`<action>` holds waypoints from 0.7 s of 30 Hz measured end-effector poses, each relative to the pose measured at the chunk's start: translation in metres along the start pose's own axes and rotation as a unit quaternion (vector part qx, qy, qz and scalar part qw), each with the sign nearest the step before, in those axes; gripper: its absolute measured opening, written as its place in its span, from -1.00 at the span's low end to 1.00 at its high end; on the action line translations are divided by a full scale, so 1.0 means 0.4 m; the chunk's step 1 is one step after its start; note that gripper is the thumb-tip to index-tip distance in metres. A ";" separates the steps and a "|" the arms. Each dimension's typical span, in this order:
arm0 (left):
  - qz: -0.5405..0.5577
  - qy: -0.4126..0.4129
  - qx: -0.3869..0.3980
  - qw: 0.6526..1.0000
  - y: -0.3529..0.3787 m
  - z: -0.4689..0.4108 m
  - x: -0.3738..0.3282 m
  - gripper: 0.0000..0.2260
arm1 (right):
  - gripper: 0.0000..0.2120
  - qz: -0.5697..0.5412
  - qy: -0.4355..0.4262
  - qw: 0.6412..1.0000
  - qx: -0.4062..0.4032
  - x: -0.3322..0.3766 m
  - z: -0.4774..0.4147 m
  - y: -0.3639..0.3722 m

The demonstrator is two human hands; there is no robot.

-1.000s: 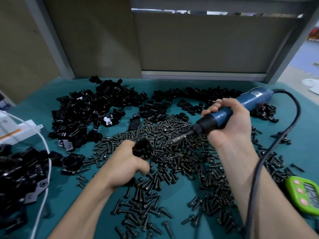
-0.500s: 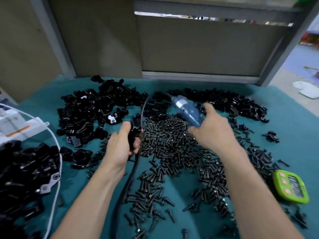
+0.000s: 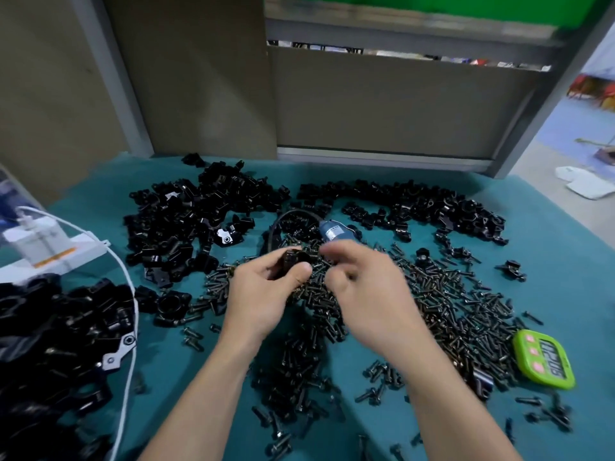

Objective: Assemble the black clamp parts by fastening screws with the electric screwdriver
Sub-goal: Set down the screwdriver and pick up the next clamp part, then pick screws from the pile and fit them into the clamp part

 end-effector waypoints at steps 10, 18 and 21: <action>0.044 -0.061 0.041 0.996 0.067 0.089 -0.057 -0.72 | -0.84 -0.279 0.073 0.956 -0.062 -0.073 0.030 0.098; 0.111 -0.066 0.082 0.988 -0.003 0.179 -0.089 -0.81 | -0.69 -0.605 0.113 0.757 0.219 0.019 0.074 0.212; 0.086 -0.057 -0.055 0.993 -0.101 0.221 -0.103 -0.81 | -0.78 -0.558 0.122 0.798 0.192 0.067 0.081 0.236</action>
Point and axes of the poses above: each hand's wrist, its own z-axis away from the middle knuckle, its own y-axis out of the palm, x = y × z, the point moved 9 cm from there along -z, towards the middle knuckle, and after that the axes turned 10 degrees about x, right-handed, at the moved point
